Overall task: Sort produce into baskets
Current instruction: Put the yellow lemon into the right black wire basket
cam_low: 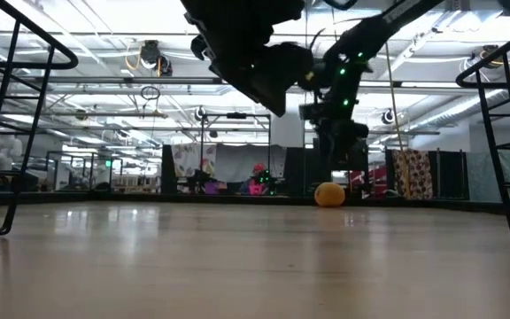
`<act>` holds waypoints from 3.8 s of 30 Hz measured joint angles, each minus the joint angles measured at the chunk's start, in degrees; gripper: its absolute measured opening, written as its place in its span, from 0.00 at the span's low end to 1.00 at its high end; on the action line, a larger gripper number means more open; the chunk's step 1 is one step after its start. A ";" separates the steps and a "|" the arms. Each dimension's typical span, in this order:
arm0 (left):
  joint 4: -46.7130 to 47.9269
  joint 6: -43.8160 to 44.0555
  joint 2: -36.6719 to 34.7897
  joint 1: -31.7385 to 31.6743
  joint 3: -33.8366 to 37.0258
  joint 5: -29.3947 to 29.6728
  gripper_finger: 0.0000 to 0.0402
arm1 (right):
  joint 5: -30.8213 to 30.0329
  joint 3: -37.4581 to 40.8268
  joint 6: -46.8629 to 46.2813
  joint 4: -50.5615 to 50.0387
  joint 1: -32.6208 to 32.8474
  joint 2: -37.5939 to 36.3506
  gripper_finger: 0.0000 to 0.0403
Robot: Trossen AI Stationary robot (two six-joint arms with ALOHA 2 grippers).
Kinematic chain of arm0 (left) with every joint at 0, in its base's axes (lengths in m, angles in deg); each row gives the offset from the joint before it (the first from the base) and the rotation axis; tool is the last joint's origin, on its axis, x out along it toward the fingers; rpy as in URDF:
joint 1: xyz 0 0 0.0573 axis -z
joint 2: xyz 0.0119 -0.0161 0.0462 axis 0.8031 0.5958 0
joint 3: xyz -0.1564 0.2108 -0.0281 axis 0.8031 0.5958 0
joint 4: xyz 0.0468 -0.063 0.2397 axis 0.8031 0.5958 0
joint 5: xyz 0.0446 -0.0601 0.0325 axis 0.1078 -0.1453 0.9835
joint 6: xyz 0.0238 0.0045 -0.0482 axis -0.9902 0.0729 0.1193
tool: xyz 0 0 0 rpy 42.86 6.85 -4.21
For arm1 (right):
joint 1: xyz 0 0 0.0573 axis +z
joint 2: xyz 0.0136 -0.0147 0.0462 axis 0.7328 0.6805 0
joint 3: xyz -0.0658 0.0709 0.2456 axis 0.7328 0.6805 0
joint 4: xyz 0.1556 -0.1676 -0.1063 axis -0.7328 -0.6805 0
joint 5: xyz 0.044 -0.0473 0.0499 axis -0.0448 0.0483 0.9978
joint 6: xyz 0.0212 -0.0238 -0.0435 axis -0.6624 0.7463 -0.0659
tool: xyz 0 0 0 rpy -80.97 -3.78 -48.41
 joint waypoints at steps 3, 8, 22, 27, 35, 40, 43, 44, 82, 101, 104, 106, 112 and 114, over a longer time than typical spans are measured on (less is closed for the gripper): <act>0.91 0.07 -0.02 0.34 0.00 0.02 0.61 | -1.86 -1.88 0.68 -1.20 -0.39 3.66 0.77; 1.72 0.10 0.00 0.80 0.00 0.09 0.61 | -7.13 -4.11 0.18 -2.76 -0.39 7.18 0.78; 3.63 1.77 0.00 1.35 0.00 0.43 0.61 | -4.53 -7.97 -15.09 -0.01 -1.84 7.32 0.77; 3.62 1.74 0.00 1.84 0.00 0.68 0.61 | -5.63 -9.15 -29.90 -2.00 -0.82 7.29 0.77; 3.70 1.61 0.00 1.77 0.00 0.83 0.61 | -8.71 -10.64 -33.62 -4.97 2.77 7.23 0.77; 4.52 1.64 0.00 2.34 -0.02 0.84 0.61 | -9.21 -10.62 -28.79 -5.69 1.99 7.23 0.77; 8.80 5.06 -0.10 2.72 -0.04 1.97 0.61 | -6.07 -10.62 -31.21 -5.73 -0.63 7.23 0.77; 11.50 7.24 -0.41 2.84 -0.04 2.34 0.61 | -4.79 -10.62 -33.02 -5.73 -1.34 7.23 0.77; 33.68 29.98 -3.89 7.13 -0.07 10.35 0.61 | -15.30 -18.88 -69.73 -18.23 8.54 8.96 0.94; 44.78 40.55 -5.75 8.77 0.31 15.10 0.61 | -35.80 -0.54 -107.59 -8.62 21.17 8.39 0.94; 44.67 40.54 -6.30 9.70 0.35 16.21 0.61 | -37.79 1.38 -114.43 -7.15 21.03 8.39 0.94; 44.39 40.55 -6.76 10.01 0.31 17.90 0.61 | -38.62 2.79 -116.69 -2.79 21.14 8.35 0.94; 44.15 40.52 -7.10 10.12 0.31 18.05 0.61 | -39.66 7.14 -114.98 9.99 21.17 8.37 0.94; 44.12 40.52 -7.10 10.11 0.31 18.05 0.61 | -39.58 8.57 -115.44 11.78 20.90 8.37 0.94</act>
